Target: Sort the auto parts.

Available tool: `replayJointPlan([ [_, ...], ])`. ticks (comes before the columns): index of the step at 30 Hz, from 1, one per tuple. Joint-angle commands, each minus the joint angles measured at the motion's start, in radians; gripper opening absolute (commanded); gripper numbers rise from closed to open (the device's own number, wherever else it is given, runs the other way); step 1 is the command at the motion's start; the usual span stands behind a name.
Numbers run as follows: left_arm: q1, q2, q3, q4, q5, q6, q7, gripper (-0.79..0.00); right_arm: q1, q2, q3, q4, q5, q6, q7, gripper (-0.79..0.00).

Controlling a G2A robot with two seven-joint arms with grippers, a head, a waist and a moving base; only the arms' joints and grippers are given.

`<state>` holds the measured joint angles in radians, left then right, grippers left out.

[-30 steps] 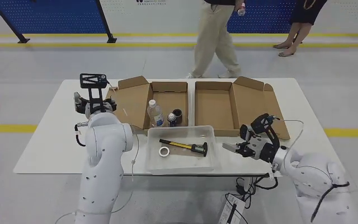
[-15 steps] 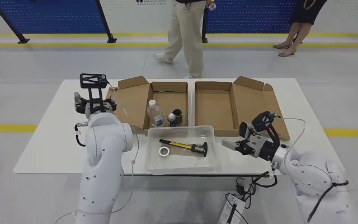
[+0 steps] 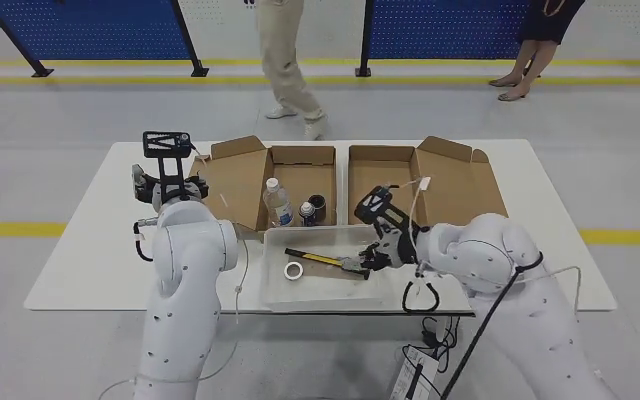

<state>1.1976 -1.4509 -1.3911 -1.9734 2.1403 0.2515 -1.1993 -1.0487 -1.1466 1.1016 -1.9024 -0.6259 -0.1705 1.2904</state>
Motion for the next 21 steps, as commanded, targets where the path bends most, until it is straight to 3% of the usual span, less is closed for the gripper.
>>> replayJointPlan([
  [1,0.000,0.000,0.000,0.000,0.000,0.000,0.000,0.000,0.049,-0.010,-0.076,0.038,-0.022,0.011,0.020,0.000],
  [10,0.000,0.000,0.000,0.000,0.000,0.000,0.000,0.000,0.163,-0.060,-0.308,0.197,-0.059,0.066,0.017,0.000],
  [21,0.000,0.000,0.000,0.000,0.000,0.000,0.000,0.000,0.242,-0.106,-0.421,0.341,-0.141,0.157,-0.046,0.000],
])
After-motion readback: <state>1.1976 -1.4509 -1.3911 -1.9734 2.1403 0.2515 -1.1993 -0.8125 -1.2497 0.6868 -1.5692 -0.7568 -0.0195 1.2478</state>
